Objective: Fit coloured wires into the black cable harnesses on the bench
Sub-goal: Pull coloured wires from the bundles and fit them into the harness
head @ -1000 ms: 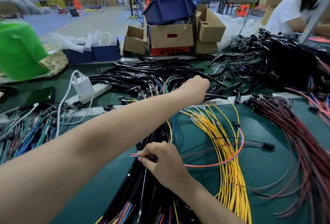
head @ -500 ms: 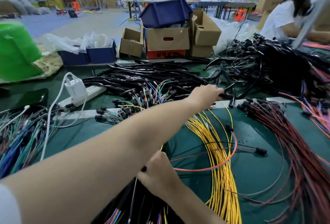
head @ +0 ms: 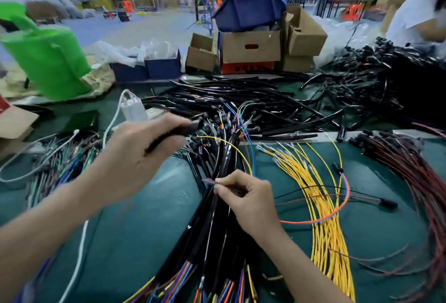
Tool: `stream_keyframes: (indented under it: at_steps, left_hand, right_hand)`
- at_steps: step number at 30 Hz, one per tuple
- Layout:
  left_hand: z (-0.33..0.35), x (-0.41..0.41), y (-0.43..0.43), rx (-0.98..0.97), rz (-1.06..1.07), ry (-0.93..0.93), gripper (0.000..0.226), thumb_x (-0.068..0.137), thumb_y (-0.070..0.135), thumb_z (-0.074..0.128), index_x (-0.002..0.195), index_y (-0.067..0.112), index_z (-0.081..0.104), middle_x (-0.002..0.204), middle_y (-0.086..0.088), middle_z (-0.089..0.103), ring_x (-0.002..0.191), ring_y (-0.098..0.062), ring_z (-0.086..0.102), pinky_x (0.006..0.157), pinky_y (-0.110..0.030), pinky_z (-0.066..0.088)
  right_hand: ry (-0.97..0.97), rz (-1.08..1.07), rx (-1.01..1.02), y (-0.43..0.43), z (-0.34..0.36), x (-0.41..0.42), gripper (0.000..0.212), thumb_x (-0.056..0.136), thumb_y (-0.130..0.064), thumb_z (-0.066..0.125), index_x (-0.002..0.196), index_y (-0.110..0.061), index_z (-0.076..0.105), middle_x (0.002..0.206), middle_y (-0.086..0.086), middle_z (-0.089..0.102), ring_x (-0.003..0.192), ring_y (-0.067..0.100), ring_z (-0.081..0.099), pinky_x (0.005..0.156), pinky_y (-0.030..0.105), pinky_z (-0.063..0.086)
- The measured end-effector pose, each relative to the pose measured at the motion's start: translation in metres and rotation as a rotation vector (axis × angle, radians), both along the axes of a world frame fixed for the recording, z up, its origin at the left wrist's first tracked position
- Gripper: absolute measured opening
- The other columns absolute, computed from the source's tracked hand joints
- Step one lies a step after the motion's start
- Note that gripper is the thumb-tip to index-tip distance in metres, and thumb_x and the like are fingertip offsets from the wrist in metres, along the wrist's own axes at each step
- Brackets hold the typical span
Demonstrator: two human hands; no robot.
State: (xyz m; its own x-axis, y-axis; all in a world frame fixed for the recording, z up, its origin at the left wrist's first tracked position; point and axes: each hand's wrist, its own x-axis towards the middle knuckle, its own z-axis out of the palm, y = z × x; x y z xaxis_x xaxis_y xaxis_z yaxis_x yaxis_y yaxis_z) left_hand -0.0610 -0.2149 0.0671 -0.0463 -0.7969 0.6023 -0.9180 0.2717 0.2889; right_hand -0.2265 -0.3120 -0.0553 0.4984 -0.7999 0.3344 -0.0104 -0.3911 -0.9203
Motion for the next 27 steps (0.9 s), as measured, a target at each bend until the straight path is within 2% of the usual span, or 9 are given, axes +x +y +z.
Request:
stream_keyframes:
  at_steps: [3,6,8,10,14,17,20,24,27]
  left_hand:
    - [-0.061,0.006,0.019,0.321,0.129,0.172,0.012,0.096,0.020,0.055,0.085,0.023,0.060,0.060,0.007,0.058,0.051,-0.004,0.049,0.049,-0.014,0.035]
    - [-0.092,-0.001,0.022,0.498,0.105,0.416,0.020,0.095,0.009,0.053,0.077,0.016,0.060,0.058,0.010,0.061,0.046,-0.005,0.049,0.047,-0.015,0.038]
    - [-0.100,-0.008,0.024,0.490,0.031,0.490,0.017,0.096,0.008,0.051,0.083,0.015,0.060,0.067,0.011,0.067,0.047,-0.005,0.052,0.048,-0.012,0.039]
    - [-0.104,-0.011,0.025,0.476,-0.012,0.545,0.015,0.096,0.008,0.051,0.093,0.018,0.061,0.071,0.009,0.069,0.047,-0.005,0.051,0.050,-0.012,0.039]
    - [-0.108,-0.016,0.023,0.474,-0.040,0.661,0.023,0.097,0.006,0.048,0.108,0.023,0.058,0.076,0.006,0.070,0.049,-0.007,0.051,0.051,-0.015,0.041]
    - [-0.108,-0.016,0.021,0.470,-0.040,0.798,0.024,0.096,0.002,0.048,0.103,0.021,0.061,0.085,0.000,0.072,0.052,-0.010,0.050,0.049,-0.018,0.040]
    - [-0.106,-0.017,0.018,0.476,-0.056,0.896,0.016,0.093,0.013,0.054,0.100,0.019,0.066,0.082,-0.004,0.072,0.053,-0.009,0.040,0.047,-0.016,0.032]
    - [-0.103,-0.020,0.016,0.460,-0.067,0.869,0.020,0.097,0.015,0.050,0.097,0.021,0.069,0.078,-0.001,0.072,0.049,0.002,0.039,0.047,-0.008,0.031]
    - [-0.103,-0.020,0.015,0.456,-0.061,0.898,0.022,0.097,0.012,0.049,0.092,0.020,0.070,0.077,-0.003,0.072,0.048,-0.003,0.036,0.045,-0.010,0.030]
  right_hand:
    - [-0.109,0.073,0.151,-0.003,0.010,-0.002,0.021,0.074,0.004,0.074,0.068,-0.016,0.071,0.067,-0.004,0.071,0.061,0.004,0.059,0.062,0.017,0.048]
    - [-0.165,0.169,0.248,-0.002,0.014,-0.003,0.023,0.073,0.010,0.072,0.067,-0.012,0.070,0.068,0.000,0.072,0.064,0.008,0.065,0.065,0.015,0.049]
    - [-0.181,0.227,0.294,-0.001,0.015,-0.005,0.020,0.076,0.014,0.068,0.072,-0.006,0.069,0.070,0.004,0.072,0.065,0.010,0.068,0.065,0.014,0.050]
    - [-0.191,0.288,0.328,0.000,0.016,-0.007,0.011,0.079,0.017,0.062,0.081,0.007,0.067,0.068,0.003,0.072,0.055,0.002,0.064,0.057,0.007,0.045]
    - [-0.181,0.365,0.365,-0.002,0.017,-0.010,0.020,0.083,0.017,0.055,0.101,0.015,0.065,0.066,0.000,0.072,0.046,-0.003,0.057,0.051,0.004,0.041]
    - [-0.147,0.389,0.365,-0.003,0.016,-0.011,0.019,0.084,0.017,0.054,0.100,0.017,0.065,0.066,0.001,0.071,0.049,-0.002,0.057,0.052,0.004,0.041]
    - [-0.127,0.397,0.363,-0.003,0.016,-0.010,0.017,0.085,0.016,0.053,0.097,0.017,0.064,0.070,0.005,0.071,0.055,-0.001,0.060,0.054,0.005,0.042]
    - [-0.100,0.394,0.368,-0.003,0.016,-0.012,0.015,0.085,0.014,0.054,0.095,0.015,0.065,0.075,0.011,0.070,0.065,0.003,0.064,0.056,0.007,0.043]
    - [-0.097,0.397,0.379,-0.003,0.017,-0.012,0.014,0.085,0.013,0.055,0.094,0.012,0.066,0.076,0.009,0.072,0.069,0.006,0.067,0.057,0.007,0.044]
